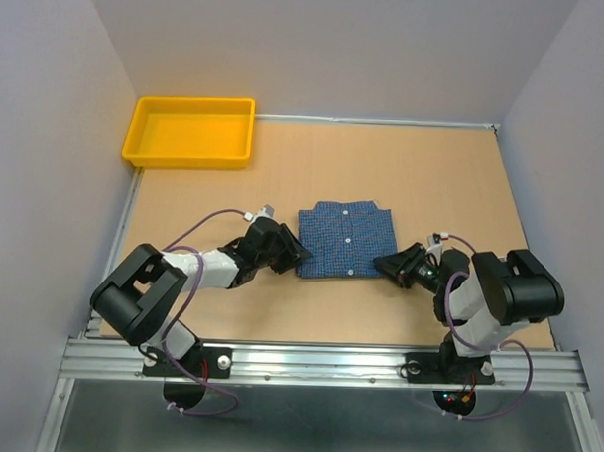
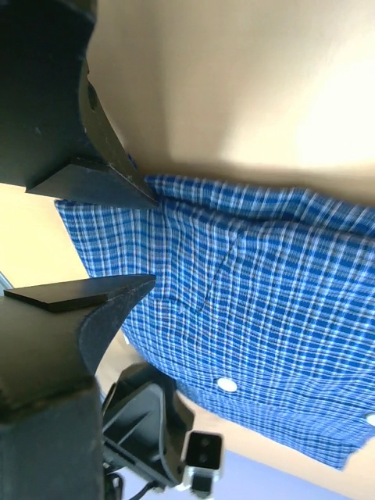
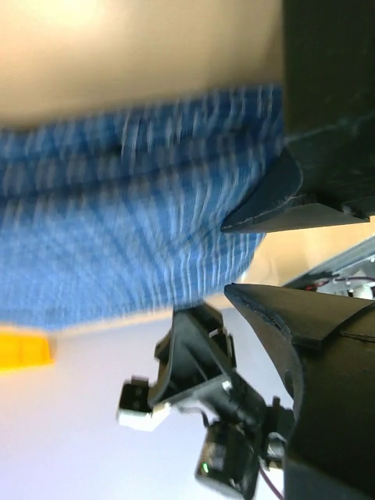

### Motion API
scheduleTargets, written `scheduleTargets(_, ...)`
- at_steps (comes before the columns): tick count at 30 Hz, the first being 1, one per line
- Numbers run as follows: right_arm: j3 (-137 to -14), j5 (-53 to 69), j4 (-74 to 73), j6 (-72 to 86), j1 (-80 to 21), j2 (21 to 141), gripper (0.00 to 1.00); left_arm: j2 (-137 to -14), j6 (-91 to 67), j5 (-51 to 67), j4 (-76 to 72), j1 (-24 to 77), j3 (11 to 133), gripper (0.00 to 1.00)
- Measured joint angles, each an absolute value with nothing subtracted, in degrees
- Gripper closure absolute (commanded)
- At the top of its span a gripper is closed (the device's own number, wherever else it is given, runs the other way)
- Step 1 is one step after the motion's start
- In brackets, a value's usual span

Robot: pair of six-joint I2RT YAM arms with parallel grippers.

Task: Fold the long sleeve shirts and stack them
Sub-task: Fold the shirt

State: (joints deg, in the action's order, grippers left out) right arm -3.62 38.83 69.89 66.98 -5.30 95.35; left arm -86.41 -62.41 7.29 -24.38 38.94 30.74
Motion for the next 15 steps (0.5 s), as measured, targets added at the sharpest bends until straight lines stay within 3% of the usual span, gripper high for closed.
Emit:
scheduleTargets(5,-4.64,39.24,66.04,67.55,-5.13,80.86,0.61,-79.48,-60.86,5.15,-19.46,38.74,31.33,0.47)
scheduleTargets(8,-10.31,38.28,56.38,64.77,-5.13,73.8,0.61,-77.82,-58.96,4.43,-17.65,39.33,34.76,0.46)
scheduleTargets(15,-20.71,35.55,49.43,59.86,-4.93,82.63,0.61,-84.16,-56.55,4.86,-19.75,39.77,41.8,0.46)
